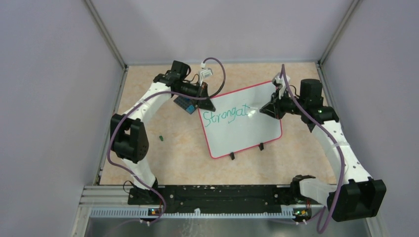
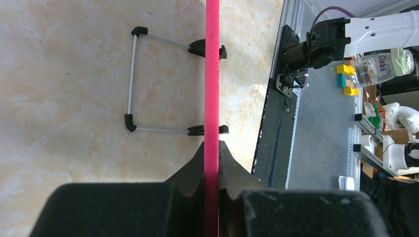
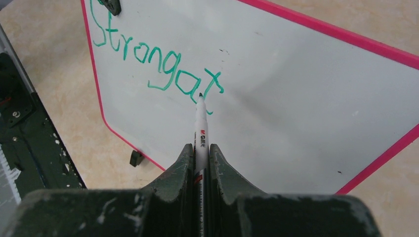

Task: Write a sentence on the whiteboard

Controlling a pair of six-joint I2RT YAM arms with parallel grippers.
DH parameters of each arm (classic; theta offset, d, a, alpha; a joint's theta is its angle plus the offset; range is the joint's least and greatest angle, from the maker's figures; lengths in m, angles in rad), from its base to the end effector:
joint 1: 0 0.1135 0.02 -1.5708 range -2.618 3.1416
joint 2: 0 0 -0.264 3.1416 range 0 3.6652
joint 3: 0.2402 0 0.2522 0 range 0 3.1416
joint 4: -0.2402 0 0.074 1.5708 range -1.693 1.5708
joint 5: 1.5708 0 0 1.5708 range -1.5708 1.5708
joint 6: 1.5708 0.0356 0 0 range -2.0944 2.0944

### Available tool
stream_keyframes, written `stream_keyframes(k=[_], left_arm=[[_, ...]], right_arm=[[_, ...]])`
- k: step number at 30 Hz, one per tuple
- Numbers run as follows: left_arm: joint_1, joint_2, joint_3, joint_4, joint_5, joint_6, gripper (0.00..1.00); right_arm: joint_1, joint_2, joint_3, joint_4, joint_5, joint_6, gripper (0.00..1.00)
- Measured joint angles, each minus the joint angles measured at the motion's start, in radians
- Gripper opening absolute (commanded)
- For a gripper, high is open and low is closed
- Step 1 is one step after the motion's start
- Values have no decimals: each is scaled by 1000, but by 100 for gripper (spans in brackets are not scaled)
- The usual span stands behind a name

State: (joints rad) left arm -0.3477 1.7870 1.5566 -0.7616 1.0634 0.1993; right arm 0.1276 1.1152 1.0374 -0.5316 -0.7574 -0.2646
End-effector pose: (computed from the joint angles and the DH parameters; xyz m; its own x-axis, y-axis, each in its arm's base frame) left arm 0.3455 -0.1583 0.2974 -0.6497 0.3378 -0.6810 0.7587 0.2316 -0.6089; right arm 0.2296 0.0541 0.3342 -0.3777 -0.2400 -0.8943 -0.7770 0.6074 0.1651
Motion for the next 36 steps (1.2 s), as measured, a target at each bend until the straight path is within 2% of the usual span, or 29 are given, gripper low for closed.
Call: stream_keyframes(k=[36], left_arm=[[1,-16,-22,20,-1,-11,0]], right_arm=[[23,-13,-43,16,144,-47,0]])
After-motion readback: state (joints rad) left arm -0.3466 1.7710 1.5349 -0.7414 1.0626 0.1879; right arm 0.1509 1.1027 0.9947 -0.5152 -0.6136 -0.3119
